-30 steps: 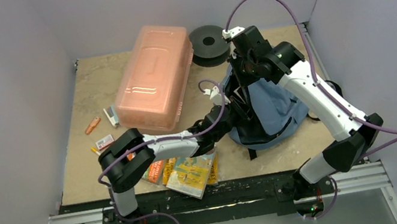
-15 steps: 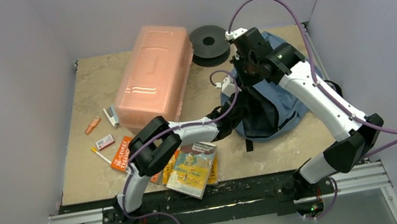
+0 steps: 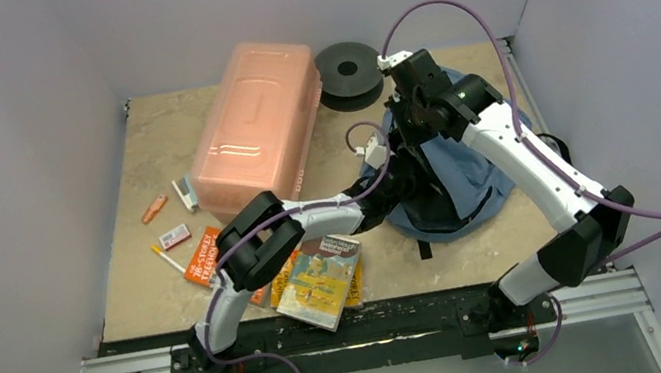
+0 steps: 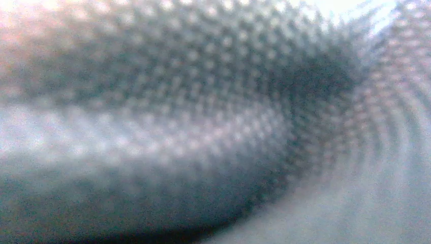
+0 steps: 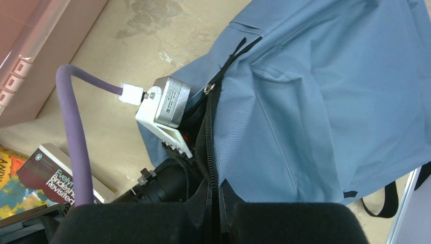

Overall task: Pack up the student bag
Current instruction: Place the book in the student bag, then pick up the book from the center of the board.

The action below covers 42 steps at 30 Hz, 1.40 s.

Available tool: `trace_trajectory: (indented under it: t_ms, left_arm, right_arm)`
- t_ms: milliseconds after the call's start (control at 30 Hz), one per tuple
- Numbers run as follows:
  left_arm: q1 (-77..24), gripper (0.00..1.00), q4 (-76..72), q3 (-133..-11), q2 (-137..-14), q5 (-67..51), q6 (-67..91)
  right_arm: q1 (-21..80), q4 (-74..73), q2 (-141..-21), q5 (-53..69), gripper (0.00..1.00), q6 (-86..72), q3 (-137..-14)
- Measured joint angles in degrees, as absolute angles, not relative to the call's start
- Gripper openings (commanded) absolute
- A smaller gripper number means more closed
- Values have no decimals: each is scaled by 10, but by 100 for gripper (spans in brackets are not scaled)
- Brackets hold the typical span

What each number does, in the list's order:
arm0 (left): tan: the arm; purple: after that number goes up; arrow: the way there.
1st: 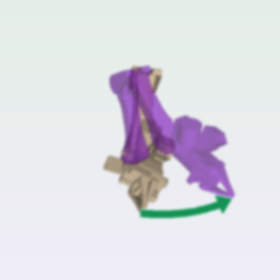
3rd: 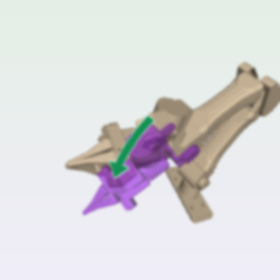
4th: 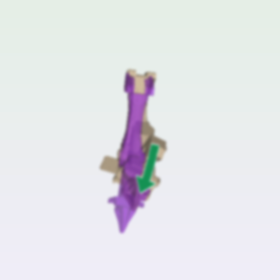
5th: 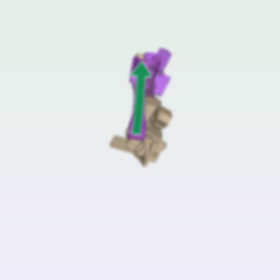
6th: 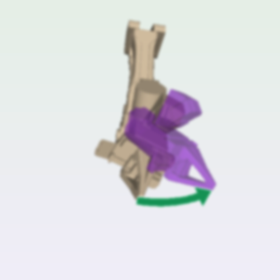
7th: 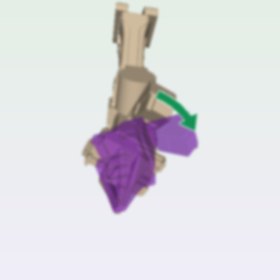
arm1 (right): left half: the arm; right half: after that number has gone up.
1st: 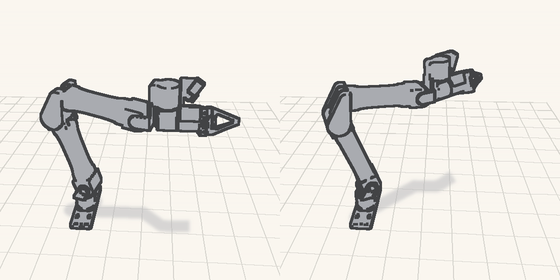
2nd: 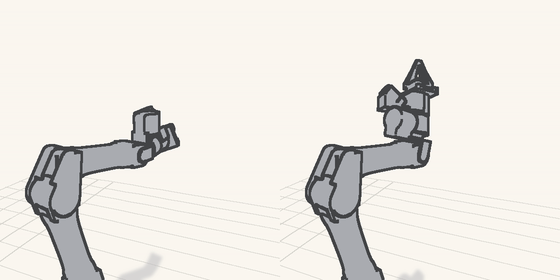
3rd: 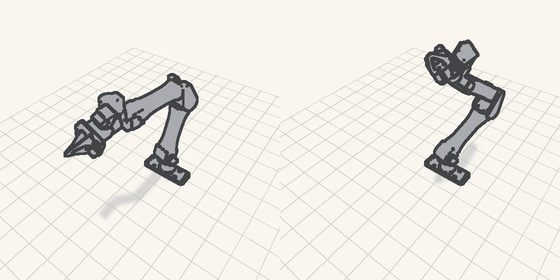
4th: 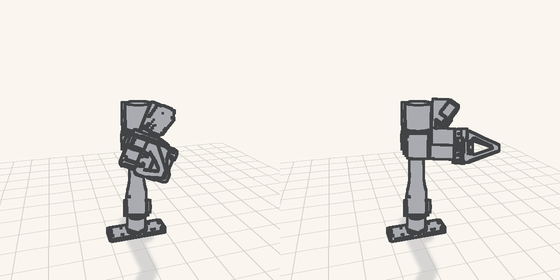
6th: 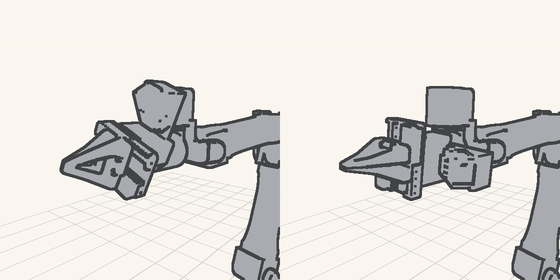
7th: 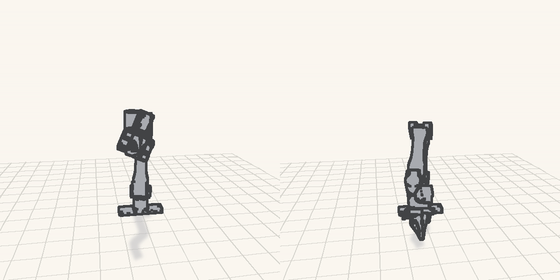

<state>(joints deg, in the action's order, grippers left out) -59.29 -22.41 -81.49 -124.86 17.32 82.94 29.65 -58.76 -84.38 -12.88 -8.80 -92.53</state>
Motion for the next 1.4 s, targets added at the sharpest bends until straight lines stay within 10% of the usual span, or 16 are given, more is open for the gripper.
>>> trace_trajectory:
  t_ms: [233, 933, 1167, 1400]
  left_arm:
    - [-583, 94, -105, -815, -1231, 141, 848]
    - [-565, 100, 160, -780, -1026, -3, 742]
    - [-585, 100, 124, -614, -774, -21, 597]
    - [-583, 100, 212, -511, -516, -20, 465]
  right_arm:
    - [284, -578, -868, -134, 0, -87, -923]
    - [243, -560, -908, -216, 0, -81, -932]
    - [242, -545, -896, -196, 47, -82, -912]
    - [246, -420, -754, -16, 62, -110, -685]
